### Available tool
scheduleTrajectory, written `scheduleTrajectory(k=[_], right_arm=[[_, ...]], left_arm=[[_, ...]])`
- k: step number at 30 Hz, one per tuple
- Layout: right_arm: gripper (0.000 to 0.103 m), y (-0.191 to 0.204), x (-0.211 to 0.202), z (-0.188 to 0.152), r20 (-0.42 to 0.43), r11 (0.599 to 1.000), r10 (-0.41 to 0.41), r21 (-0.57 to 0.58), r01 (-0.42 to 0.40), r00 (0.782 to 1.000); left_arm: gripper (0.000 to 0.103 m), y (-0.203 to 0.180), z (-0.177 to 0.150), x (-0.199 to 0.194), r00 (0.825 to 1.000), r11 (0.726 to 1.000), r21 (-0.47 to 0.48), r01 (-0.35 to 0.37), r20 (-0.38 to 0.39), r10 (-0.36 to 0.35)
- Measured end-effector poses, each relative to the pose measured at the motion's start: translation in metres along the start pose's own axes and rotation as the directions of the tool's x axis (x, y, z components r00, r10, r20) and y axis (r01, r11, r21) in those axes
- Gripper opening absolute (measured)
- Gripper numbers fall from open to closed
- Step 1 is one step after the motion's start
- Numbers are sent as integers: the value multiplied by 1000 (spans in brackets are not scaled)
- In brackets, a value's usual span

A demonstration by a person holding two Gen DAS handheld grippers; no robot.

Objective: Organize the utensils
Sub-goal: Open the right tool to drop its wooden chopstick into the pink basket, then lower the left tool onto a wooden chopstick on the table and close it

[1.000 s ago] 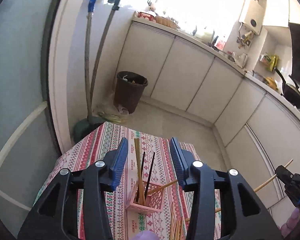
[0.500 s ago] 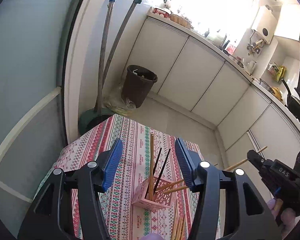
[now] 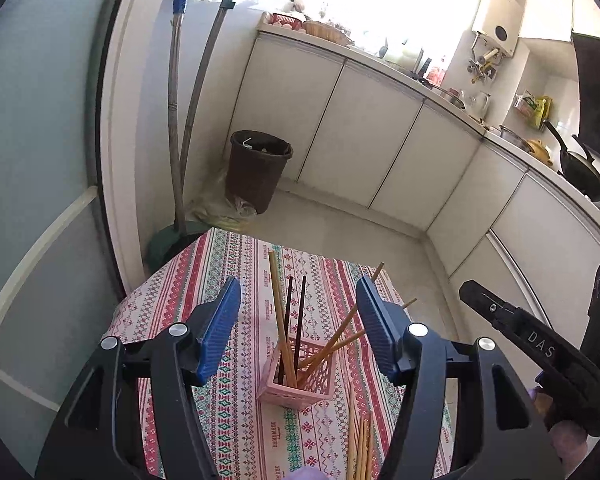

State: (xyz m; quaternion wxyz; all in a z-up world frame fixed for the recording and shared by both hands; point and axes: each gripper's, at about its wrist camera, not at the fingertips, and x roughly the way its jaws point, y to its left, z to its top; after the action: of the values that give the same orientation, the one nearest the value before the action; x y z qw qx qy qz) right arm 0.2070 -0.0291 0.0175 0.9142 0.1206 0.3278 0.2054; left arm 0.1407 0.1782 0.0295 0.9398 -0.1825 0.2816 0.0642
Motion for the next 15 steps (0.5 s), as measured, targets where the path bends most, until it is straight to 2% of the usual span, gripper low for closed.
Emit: scheduleTrajectory(k=[3, 4, 7, 10, 12, 15], right_arm=[[34, -2, -4, -8, -3, 998, -47, -30, 47, 999], [35, -3, -6, -12, -6, 997, -67, -42, 66, 998], [55, -7, -10, -23, -4, 992, -112, -59, 112, 994], [65, -15, -17, -33, -2, 985, -159, -61, 159, 987], [79, -22, -21, -39, -4, 979, -196, -62, 195, 981], [92, -38, -27, -50, -7, 959, -277, -59, 276, 961]], left_arm=[[72, -9, -8, 1, 1000, 999, 27, -16, 1, 16], [73, -12, -10, 1, 1000, 999, 34, -24, 2, 24], [78, -22, -19, 5, 998, 995, 75, -60, -9, 61], [87, -26, -31, 9, 994, 990, 94, -108, -5, 109], [94, -27, -39, 11, 992, 988, 91, -124, -10, 126], [96, -29, -50, 18, 991, 987, 105, -122, -45, 127]])
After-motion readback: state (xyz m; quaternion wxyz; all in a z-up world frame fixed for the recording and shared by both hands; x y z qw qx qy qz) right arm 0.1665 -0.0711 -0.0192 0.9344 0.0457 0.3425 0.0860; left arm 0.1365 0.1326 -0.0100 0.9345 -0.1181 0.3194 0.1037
